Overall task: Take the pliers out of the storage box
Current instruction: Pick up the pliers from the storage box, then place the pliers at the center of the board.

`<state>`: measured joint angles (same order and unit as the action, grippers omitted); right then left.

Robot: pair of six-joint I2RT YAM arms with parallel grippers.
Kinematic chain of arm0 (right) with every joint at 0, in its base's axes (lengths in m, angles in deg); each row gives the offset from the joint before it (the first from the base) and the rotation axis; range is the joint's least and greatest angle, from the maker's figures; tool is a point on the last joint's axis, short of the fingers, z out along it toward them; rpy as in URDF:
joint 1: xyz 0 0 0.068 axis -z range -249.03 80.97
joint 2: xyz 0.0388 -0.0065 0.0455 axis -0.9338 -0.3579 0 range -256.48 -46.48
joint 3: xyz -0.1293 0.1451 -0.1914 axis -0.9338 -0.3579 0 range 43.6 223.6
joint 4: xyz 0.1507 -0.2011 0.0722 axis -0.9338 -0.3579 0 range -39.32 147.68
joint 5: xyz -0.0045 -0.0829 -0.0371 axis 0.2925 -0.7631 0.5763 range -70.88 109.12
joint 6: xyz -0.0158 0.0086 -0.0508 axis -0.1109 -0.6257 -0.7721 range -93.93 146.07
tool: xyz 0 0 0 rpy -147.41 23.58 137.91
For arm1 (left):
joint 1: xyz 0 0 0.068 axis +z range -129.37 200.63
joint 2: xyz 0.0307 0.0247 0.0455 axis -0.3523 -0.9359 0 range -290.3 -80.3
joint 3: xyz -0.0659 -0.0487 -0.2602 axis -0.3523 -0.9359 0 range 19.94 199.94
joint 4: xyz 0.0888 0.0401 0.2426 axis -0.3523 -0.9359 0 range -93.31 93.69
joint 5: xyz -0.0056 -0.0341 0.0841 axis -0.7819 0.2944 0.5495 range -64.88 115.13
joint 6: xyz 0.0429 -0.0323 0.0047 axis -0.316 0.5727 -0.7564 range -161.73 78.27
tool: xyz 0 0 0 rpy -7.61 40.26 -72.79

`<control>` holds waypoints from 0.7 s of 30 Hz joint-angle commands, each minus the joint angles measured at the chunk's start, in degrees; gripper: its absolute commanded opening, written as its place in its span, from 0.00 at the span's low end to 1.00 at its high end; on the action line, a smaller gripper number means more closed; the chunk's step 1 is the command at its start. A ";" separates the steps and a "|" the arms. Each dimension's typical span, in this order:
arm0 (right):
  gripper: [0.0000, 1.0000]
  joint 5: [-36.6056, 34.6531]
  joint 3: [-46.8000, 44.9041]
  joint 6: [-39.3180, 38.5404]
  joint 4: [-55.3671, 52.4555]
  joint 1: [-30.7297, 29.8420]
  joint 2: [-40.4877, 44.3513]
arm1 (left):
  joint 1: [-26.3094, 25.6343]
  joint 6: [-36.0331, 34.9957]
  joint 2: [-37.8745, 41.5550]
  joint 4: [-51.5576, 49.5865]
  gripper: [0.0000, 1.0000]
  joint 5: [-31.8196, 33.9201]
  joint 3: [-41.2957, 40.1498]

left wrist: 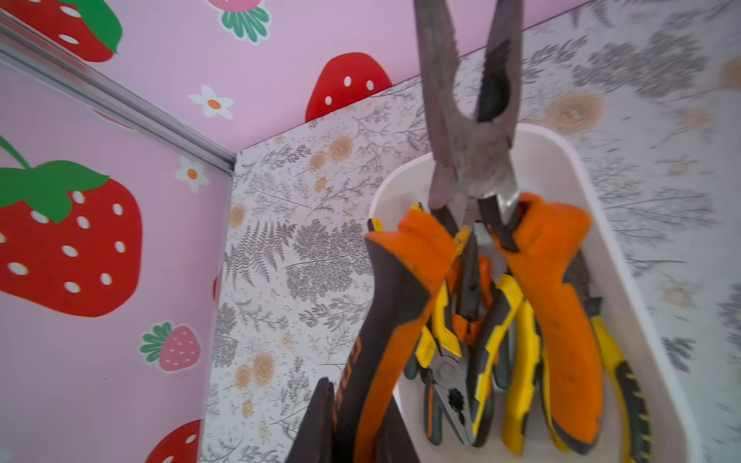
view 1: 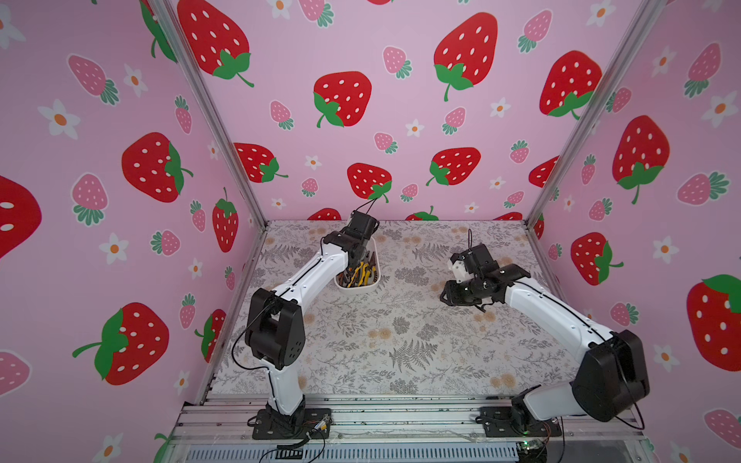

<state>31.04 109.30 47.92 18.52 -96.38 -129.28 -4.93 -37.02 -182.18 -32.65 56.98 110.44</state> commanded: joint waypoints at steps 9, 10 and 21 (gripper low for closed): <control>0.35 9.33 14.27 9.04 1.04 -2.66 -6.64 | -7.60 15.33 21.27 10.72 0.00 -16.16 -20.94; 0.35 8.13 15.39 9.05 0.86 -3.58 -7.54 | -8.11 17.09 22.19 11.24 0.00 -16.65 -22.13; 0.34 -1.53 23.31 9.07 -3.16 -12.80 -15.79 | -13.50 23.37 23.63 13.86 0.00 -17.88 -25.28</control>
<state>32.31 130.74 55.98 17.67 -107.77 -144.17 -17.70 -16.11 -159.30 -22.66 39.36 84.26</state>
